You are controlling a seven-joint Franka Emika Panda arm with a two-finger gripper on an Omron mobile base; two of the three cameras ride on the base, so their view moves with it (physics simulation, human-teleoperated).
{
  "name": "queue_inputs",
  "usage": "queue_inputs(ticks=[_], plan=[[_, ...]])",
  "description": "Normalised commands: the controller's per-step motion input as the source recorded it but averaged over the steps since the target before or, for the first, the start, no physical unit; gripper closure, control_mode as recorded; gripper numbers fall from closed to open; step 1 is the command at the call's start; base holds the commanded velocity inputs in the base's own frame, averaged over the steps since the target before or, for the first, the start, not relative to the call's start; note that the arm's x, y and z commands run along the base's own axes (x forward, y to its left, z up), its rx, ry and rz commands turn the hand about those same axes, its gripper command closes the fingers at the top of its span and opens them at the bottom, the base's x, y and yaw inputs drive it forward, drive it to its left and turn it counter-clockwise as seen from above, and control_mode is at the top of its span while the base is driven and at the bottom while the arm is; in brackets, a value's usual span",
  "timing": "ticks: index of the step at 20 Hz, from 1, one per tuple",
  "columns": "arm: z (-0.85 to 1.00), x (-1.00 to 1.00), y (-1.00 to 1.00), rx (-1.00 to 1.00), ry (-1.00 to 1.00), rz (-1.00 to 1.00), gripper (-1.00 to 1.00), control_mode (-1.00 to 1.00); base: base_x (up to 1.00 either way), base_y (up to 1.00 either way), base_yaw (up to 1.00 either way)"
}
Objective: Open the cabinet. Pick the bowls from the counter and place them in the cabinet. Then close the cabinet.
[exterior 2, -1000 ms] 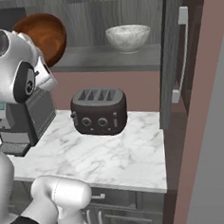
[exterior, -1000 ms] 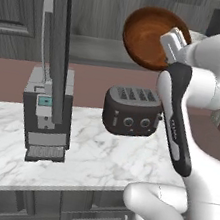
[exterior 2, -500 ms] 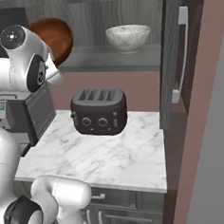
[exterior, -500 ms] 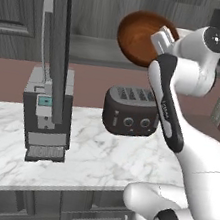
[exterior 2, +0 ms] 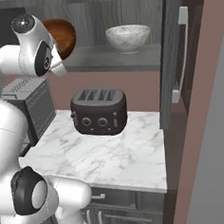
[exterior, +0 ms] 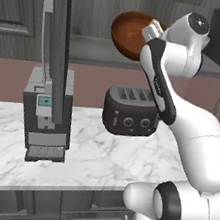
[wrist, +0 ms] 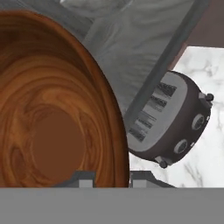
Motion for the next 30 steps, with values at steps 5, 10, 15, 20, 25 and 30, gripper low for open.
queue_inputs(ticks=[5, 10, 15, 20, 25, 30], plan=[[-0.09, 0.50, 0.19, 0.01, 0.00, 0.00, 1.00, -1.00, 0.00, 0.00, 0.00], [-0.16, 0.52, 0.17, 0.02, 0.00, 0.00, 1.00, -1.00, 0.00, 0.00, 0.00], [-0.22, 0.53, 0.15, 0.03, 0.02, 0.00, 1.00, -1.00, 0.00, 0.00, 0.00], [-0.21, 0.45, 0.05, 0.02, 0.01, 0.00, 1.00, -1.00, 0.00, 0.00, 0.00], [-0.18, 0.37, 0.01, 0.02, 0.00, 0.00, 1.00, -1.00, 0.00, 0.00, 0.00], [-0.09, 0.12, 0.05, 0.01, 0.00, 0.00, -1.00, -1.00, 0.00, 0.00, 0.00]])
